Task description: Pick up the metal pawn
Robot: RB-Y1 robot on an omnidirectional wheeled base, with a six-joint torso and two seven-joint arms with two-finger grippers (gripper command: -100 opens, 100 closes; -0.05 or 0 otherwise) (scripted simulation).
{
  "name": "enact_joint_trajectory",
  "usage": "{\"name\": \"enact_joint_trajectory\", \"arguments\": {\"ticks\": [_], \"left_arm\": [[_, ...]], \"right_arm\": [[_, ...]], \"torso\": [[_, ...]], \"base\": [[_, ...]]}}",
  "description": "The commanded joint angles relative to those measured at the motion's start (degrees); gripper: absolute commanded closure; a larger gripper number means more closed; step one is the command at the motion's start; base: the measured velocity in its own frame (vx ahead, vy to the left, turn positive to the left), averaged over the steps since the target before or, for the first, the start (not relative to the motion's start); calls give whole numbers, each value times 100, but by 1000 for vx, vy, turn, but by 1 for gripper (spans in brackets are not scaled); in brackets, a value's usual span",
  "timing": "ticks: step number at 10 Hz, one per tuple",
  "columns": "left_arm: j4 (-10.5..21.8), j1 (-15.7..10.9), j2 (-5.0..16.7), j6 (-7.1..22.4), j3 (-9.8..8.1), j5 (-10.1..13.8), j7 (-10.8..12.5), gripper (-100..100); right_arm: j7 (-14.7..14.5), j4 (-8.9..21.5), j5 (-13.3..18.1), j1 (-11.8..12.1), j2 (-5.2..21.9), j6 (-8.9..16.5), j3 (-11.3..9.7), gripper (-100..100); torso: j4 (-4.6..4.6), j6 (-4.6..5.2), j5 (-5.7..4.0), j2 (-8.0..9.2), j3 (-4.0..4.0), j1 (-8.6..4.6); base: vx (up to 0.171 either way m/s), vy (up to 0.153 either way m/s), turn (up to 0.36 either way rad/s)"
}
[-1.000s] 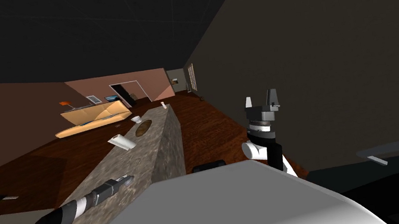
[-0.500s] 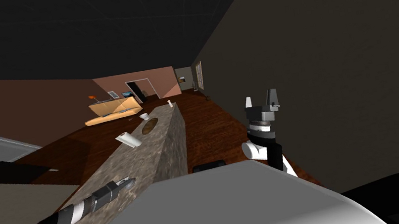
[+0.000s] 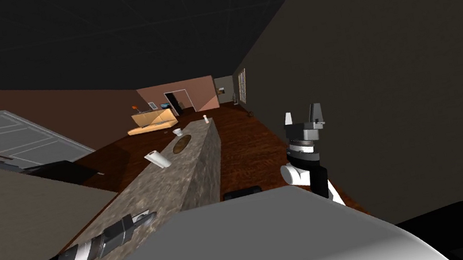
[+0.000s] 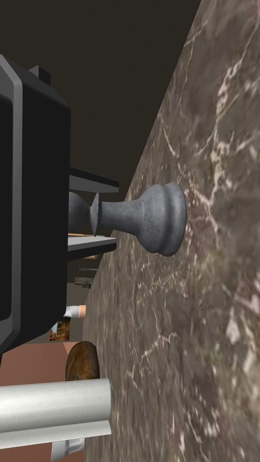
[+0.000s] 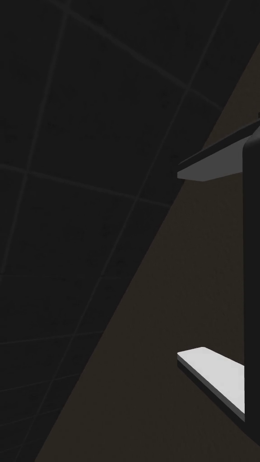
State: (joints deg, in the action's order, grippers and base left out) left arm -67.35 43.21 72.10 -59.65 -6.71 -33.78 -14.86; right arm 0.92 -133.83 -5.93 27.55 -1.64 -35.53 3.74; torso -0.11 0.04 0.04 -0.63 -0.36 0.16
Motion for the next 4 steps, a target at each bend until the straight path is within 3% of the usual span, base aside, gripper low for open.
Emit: {"name": "enact_joint_trajectory", "arguments": {"ticks": [1, 3, 4], "left_arm": [[-199, 208, -79, -122, -286, -257, -51, 100], [-185, 188, -70, -98, -278, -224, -38, 100], [-190, 192, -70, -106, -291, -231, -43, 0]], "right_arm": [[0, 0, 0, 0, 0, 0, 0, 0], [0, 0, 0, 0, 0, 0, 0, 0], [0, 0, 0, -2, 0, 0, 0, 0]], "torso": [[0, 0, 0, 0, 0, 0], [4, -3, 0, 18, 10, 5], [8, 0, 3, 40, 22, 11]], "base": [[150, -21, 166], [77, -10, 78], [9, -2, -5]]}}
